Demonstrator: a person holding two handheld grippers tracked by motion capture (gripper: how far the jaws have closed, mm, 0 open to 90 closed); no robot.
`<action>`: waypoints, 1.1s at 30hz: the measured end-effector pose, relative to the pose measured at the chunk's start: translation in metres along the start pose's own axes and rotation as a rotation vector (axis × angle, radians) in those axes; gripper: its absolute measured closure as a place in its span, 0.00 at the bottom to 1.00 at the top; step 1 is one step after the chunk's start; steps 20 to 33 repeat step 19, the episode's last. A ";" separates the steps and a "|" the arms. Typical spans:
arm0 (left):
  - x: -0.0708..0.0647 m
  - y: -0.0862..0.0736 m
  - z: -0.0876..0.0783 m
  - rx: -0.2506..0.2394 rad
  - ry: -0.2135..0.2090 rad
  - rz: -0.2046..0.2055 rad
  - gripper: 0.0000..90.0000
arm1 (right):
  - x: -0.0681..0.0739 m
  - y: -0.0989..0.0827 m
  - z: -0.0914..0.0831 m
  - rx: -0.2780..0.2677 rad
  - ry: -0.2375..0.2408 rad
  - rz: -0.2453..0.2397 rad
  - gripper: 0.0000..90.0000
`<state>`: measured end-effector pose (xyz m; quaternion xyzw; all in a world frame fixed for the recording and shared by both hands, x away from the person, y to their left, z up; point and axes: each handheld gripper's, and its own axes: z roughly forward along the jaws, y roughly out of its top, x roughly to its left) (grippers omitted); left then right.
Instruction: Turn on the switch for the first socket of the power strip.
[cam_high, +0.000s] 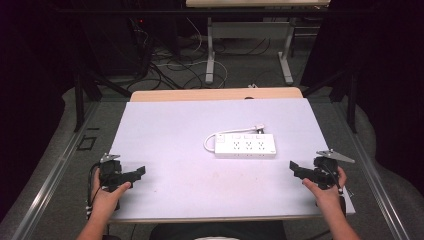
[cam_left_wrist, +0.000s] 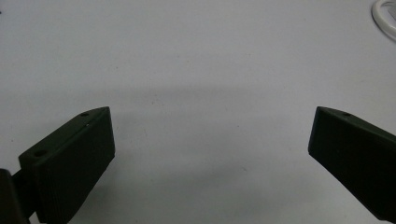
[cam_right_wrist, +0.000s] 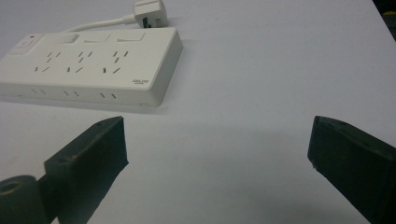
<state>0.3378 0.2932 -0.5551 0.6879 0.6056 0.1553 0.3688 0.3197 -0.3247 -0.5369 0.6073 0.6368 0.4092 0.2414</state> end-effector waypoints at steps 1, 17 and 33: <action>0.000 0.000 0.000 -0.002 0.002 0.000 0.00 | 0.000 0.000 -0.001 0.009 0.000 -0.001 0.04; 0.000 0.001 0.001 -0.008 0.001 -0.010 0.00 | -0.002 -0.001 -0.001 0.031 -0.005 0.019 0.04; 0.001 0.001 0.001 -0.008 0.001 -0.011 0.00 | -0.003 -0.001 0.000 0.035 -0.001 0.013 0.04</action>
